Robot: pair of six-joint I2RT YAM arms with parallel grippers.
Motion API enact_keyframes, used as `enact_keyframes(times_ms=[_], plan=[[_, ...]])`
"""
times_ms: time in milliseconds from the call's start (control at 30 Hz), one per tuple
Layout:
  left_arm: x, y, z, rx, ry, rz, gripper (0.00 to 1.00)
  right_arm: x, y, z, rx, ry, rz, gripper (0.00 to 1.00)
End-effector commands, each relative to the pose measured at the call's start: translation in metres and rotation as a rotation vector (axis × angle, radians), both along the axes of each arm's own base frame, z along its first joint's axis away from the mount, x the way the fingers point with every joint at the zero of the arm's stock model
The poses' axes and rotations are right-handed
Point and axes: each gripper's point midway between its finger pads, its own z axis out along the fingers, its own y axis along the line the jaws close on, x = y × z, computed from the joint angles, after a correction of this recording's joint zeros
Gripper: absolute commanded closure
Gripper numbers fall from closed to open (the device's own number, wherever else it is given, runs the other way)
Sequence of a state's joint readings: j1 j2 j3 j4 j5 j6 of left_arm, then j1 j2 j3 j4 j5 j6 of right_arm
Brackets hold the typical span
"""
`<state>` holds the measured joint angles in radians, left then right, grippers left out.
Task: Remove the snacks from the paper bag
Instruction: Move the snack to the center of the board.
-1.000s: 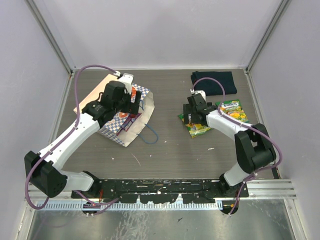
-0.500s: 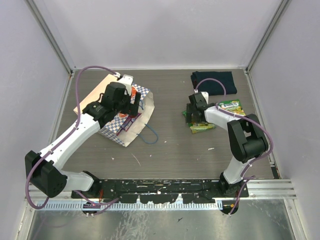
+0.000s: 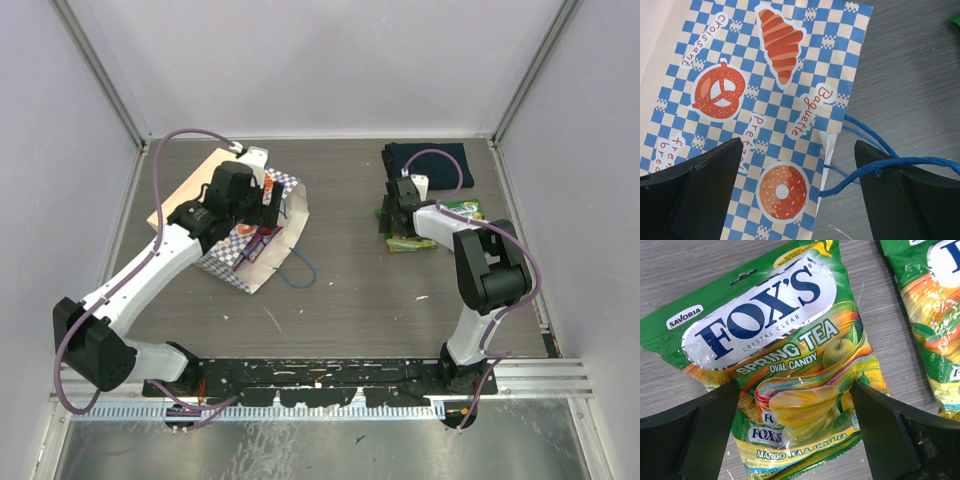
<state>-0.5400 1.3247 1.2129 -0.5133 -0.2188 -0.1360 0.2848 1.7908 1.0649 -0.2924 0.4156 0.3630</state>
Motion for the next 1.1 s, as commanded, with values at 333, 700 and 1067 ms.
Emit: enact_keyframes(times_ms=[333,700,1067], plan=[[0.017,-0.005,0.038,-0.07,-0.105,-0.026,0.03,-0.001,-0.025,-0.015,0.009,0.007,0.009,0.0],[0.013,-0.002,0.037,-0.081,-0.104,-0.024,0.03,-0.026,-0.018,-0.04,0.109,0.098,-0.134,0.0],[0.014,-0.002,0.036,-0.078,-0.097,-0.021,0.03,-0.032,-0.064,-0.041,0.065,0.128,-0.412,0.0]])
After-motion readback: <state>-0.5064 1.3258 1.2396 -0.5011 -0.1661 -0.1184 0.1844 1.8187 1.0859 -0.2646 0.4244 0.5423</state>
